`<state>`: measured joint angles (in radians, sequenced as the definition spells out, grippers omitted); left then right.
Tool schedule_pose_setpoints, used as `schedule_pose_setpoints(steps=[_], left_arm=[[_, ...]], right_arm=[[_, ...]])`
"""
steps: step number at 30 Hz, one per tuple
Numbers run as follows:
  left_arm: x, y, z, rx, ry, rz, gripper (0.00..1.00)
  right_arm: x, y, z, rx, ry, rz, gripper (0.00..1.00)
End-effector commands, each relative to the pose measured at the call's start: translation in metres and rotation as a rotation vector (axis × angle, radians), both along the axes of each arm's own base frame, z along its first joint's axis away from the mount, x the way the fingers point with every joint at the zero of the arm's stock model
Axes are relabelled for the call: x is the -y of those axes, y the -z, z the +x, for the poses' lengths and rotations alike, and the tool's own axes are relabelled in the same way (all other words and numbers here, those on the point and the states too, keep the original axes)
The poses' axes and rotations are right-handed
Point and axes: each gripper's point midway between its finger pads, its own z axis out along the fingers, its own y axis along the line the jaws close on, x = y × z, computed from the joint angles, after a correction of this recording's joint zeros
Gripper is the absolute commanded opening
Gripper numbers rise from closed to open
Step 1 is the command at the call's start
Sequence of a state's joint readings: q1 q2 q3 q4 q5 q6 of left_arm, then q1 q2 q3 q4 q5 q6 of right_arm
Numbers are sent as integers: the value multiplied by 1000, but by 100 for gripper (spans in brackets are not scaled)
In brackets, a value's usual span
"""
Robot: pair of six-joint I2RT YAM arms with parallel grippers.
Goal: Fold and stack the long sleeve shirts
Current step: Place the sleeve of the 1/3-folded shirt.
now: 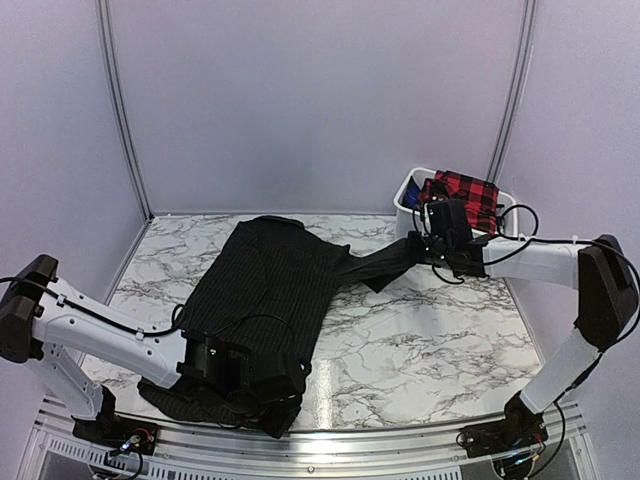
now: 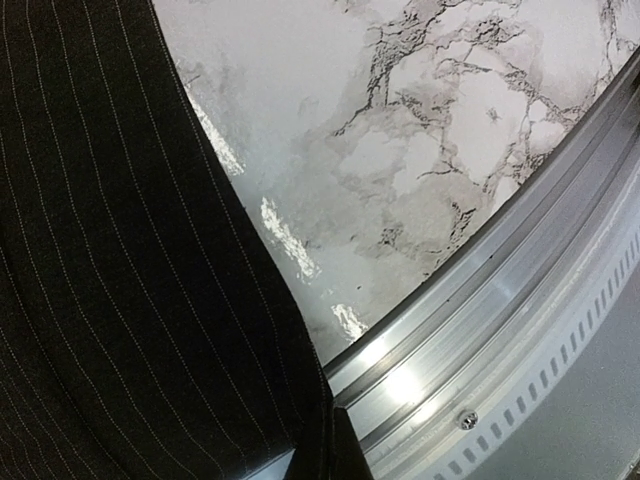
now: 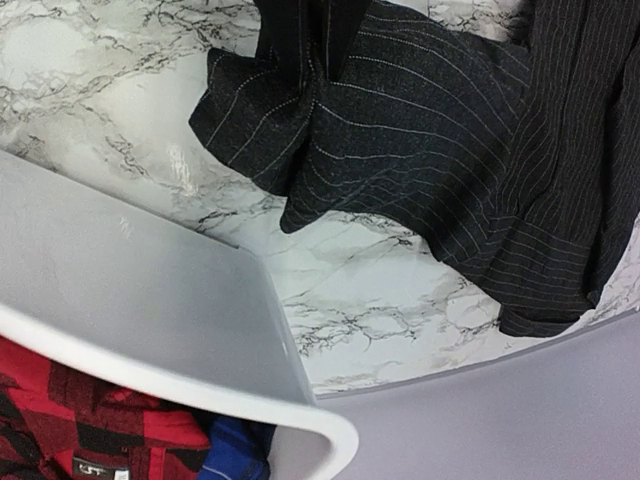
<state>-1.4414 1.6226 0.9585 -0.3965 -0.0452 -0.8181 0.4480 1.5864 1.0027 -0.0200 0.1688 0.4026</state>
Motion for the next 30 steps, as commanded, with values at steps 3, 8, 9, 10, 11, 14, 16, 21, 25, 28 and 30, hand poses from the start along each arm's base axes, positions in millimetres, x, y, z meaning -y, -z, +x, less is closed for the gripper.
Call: schedule_pose_setpoints(steps=[3,8,9,10,11,14,16,21,25,28,30], left_arm=[[-1,-8,1,9,12,-31,0],[-5,-11,4,17,-4,-41,0],[-6,-11,5,17,-9,-40,0],[-6,-11,6,17,-14,-41,0],[-7,-11,6,17,-17,-42,0],[-7,-10,7,16,-24,-42,0],[-8,-8,7,14,-25,-41,0],[-9,-6,8,11,-31,-40,0],[-9,-6,10,8,-33,-44,0],[-9,-6,10,3,-31,-44,0],[-9,-5,11,1,-33,-43,0]], right_arm=[[-33,10,-28,-66,17,-99,0],[-122,16,-37,-82,-141,-51,0],[-143,20,-41,-95,-181,-39,0],[-162,24,-44,-107,-219,-31,0],[-181,30,-49,-124,-263,-24,1],[-224,34,-58,-146,-378,25,10],[-235,28,-59,-142,-421,50,19],[-221,-6,-56,-69,-436,33,52],[-185,-18,-52,-45,-397,42,65],[-148,-17,-46,-48,-331,70,64],[-125,-6,-47,-70,-298,92,63]])
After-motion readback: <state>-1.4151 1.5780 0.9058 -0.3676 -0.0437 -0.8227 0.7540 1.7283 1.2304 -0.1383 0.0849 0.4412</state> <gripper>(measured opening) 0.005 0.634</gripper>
